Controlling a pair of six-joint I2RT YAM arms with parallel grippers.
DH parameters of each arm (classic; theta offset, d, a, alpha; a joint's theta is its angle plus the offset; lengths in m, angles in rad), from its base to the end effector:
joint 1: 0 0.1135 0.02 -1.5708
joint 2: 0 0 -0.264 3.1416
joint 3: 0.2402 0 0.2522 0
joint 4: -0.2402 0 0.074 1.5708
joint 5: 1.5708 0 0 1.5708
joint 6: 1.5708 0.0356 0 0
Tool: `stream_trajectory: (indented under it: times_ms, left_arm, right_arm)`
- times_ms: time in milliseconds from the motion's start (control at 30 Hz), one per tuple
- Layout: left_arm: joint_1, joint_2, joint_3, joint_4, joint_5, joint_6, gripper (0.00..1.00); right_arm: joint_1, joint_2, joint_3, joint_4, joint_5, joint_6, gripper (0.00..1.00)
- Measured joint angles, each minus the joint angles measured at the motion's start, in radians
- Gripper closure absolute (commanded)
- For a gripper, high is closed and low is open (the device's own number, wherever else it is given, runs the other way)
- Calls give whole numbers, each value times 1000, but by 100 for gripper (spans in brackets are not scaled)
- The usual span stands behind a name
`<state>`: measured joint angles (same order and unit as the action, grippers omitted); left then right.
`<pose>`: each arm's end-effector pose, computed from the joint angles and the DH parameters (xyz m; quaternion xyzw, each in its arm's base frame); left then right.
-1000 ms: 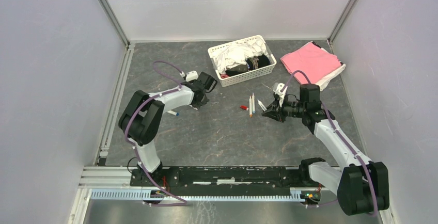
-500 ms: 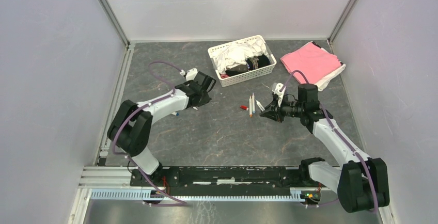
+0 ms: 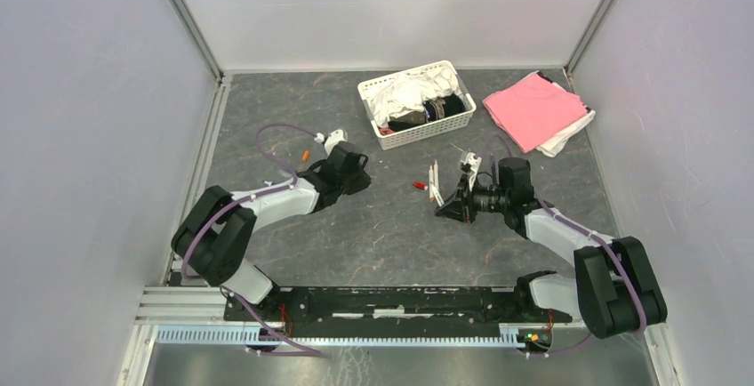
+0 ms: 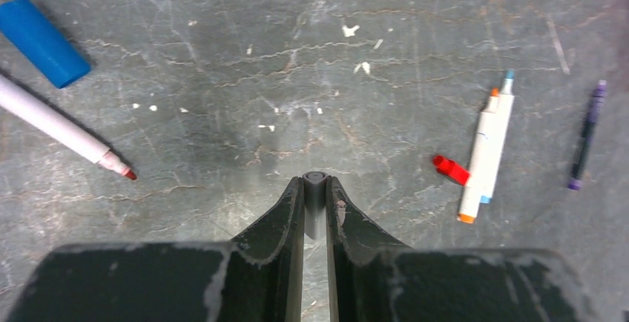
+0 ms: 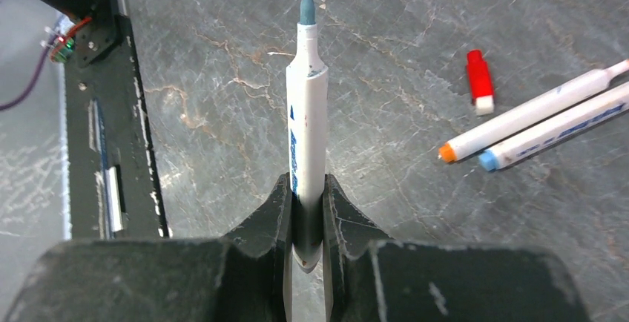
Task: Insert the pens into the pen caps
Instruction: Insert the pen cap onto the pen.
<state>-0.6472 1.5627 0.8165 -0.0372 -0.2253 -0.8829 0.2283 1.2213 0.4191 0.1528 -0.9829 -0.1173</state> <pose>0.2565 -0.1839 0.1785 -0.1507 0.9062 -0.1891 0.3469 0.2053 0.0781 0.1705 -0.3425 0.7419 0.4438 0.3679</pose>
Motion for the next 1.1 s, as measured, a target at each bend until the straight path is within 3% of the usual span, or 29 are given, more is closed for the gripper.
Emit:
stream_trajectory:
  times_ms: [367,800,1100]
  left_arm:
    - [-13,-63,-157,296,55,0,98]
    - [-97,-23,-122,249,7,0,98]
    - [-110,-75,-170,357,40,-1,98]
  right_arm:
    - [57,103,-57,222,22,296,100]
    - [143,201,-61,255,45,379,100]
    - [152,190,-62,270,41,394,100]
